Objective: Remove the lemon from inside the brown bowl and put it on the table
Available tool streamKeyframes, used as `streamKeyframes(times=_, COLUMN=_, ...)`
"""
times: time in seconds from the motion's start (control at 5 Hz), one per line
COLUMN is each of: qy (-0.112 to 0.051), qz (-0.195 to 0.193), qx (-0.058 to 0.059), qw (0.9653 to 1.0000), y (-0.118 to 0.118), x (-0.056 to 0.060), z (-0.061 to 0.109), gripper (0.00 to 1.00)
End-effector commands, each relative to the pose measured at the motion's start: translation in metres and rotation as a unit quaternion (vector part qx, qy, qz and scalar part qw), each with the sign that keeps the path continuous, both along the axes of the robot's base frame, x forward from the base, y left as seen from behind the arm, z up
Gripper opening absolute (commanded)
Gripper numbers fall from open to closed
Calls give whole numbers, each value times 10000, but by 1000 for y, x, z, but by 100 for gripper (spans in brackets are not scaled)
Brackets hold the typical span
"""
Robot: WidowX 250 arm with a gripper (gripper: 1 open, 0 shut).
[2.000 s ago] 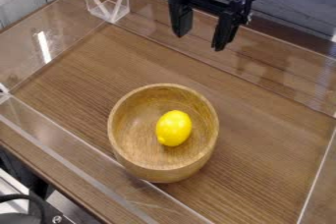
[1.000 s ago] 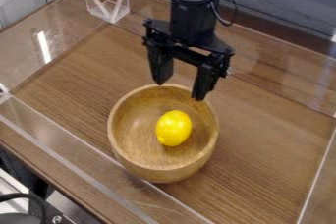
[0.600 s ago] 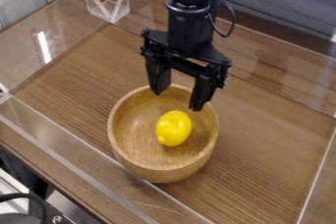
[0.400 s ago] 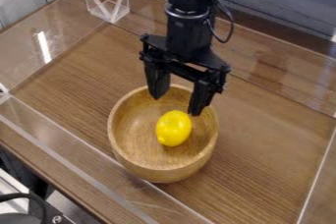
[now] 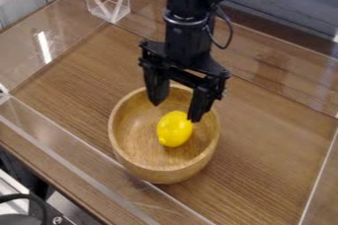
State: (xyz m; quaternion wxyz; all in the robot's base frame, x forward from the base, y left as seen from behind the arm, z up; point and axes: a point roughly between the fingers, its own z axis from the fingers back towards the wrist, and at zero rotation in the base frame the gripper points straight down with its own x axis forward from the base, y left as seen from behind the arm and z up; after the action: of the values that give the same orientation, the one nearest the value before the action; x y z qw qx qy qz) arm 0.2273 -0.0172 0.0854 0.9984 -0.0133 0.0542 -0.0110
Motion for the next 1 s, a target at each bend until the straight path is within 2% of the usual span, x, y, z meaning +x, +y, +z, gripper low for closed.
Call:
streamKeyframes(times=0.0, qy=-254, qz=-82, qx=-36, qw=9996, y=-3, x=1, z=9, gripper=100)
streamKeyframes(times=0.4, qy=-279, qz=-112, qx=-108, qw=9995, y=-3, x=-3, z=3, gripper=100)
streamKeyframes(times=0.8, qy=-402, qz=-105, qx=-216, qw=9989, y=0, x=-6, z=1, gripper=100)
